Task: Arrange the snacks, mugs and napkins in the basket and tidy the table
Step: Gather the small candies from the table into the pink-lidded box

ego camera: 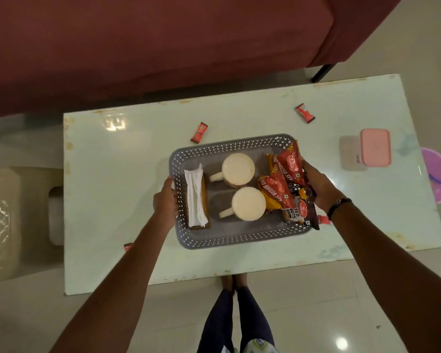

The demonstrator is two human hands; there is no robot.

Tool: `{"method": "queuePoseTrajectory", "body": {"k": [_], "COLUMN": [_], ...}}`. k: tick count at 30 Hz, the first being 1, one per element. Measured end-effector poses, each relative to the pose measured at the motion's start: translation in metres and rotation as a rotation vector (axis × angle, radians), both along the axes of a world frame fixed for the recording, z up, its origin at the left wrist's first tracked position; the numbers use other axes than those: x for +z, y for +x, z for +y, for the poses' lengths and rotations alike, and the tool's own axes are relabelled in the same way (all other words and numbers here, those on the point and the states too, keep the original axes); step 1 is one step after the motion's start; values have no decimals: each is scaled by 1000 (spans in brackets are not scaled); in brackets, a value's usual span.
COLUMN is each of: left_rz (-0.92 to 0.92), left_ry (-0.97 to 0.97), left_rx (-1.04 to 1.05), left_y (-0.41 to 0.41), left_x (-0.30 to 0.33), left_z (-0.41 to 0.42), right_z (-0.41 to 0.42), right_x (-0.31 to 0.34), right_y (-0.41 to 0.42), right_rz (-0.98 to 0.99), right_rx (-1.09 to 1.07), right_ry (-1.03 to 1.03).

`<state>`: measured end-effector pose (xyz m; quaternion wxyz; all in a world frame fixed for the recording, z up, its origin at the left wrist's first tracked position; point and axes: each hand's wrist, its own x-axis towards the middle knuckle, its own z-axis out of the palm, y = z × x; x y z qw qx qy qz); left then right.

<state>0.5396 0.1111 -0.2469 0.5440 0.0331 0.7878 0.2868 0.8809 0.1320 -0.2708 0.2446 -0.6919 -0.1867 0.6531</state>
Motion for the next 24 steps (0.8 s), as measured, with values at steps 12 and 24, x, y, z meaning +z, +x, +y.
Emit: {"method": "queuePoseTrajectory", "body": {"k": [12,24], "left_rz": [-7,-27], "left_ry": [27,45], "left_rx": [-25,-34], "left_y": [-13,-16], "left_x": [-26,-26], "left_z": [1,5], "right_z": [11,18], "right_x": [-17,-16], "right_y": [-2,-5], "right_rz": [-55,-111], "right_rx": [19,-9], "right_ry": [-36,-42]}}
